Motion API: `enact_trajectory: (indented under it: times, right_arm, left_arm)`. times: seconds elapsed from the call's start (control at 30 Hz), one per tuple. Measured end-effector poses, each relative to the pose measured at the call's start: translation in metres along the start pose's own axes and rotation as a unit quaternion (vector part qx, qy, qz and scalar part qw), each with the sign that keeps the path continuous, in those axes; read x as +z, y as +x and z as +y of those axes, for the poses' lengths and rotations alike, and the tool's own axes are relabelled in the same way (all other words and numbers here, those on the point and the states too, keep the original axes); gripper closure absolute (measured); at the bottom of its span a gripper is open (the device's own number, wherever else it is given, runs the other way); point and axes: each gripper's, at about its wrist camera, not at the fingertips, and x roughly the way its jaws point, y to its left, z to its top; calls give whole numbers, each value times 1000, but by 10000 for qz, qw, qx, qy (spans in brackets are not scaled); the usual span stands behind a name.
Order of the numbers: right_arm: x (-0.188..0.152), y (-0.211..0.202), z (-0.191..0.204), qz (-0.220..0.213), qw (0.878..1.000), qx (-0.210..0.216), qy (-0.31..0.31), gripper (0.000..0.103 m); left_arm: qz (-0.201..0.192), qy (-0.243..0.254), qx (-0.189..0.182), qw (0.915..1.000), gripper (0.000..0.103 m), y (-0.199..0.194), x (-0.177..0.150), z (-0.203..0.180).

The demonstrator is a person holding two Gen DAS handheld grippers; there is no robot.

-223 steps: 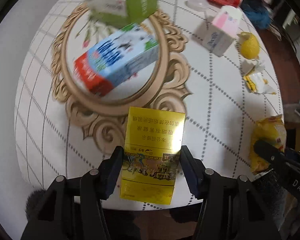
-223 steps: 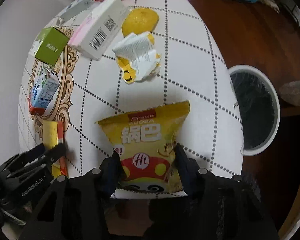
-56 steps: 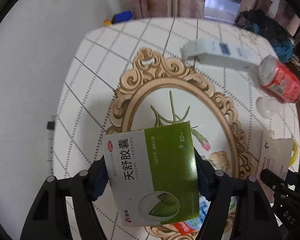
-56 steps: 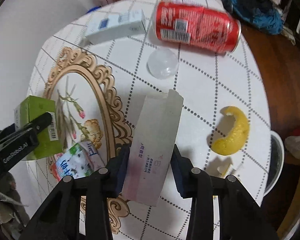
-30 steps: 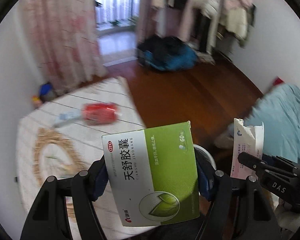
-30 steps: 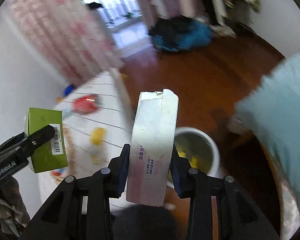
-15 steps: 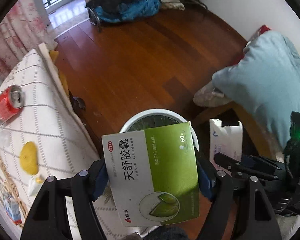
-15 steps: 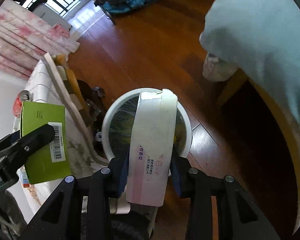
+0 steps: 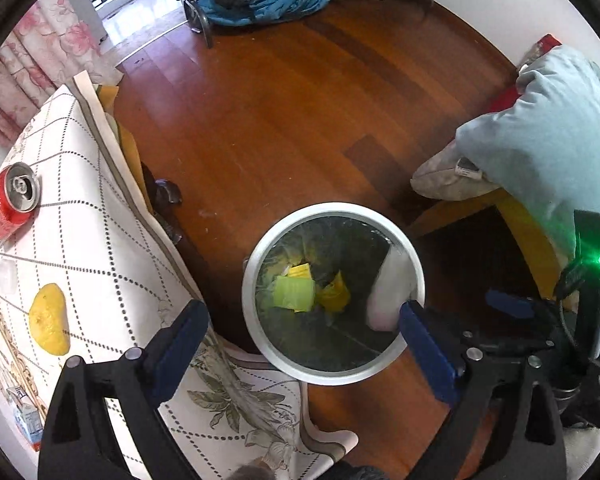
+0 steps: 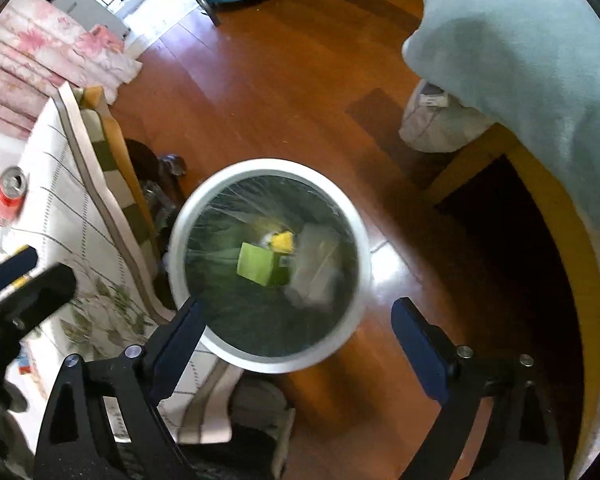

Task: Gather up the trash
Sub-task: 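Carry both boxes over the white bin and open both tools to drop them, then grasp the paper wrapper with the right tool while the left tool grasps the milk carton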

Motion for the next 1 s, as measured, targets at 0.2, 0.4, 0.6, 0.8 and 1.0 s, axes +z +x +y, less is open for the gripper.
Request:
enact_trajectory:
  times: [0.2, 0.4, 0.6, 0.8, 1.0]
  right_arm:
    - [-11, -14, 0, -12, 9995, -307, -7, 6]
    - [-20, -38, 2, -91, 9988, -479, -52, 6]
    - [-31, -73, 7, -290, 9980, -549, -95, 6]
    - [-43, -118, 15, -562, 9969, -531, -173, 6]
    - [-54, -174, 24, -939, 9945, -412, -222, 6]
  left_arm:
    - [-61, -41, 110, 9999, 5, -8, -3, 0]
    - [-164, -75, 234, 9996, 5, -25, -9, 1]
    - [-334, -133, 260, 9990, 5, -52, -19, 2]
    - [-550, -216, 221, 9980, 5, -82, -31, 1]
    - [-890, -346, 145, 9953, 5, -124, -42, 3]
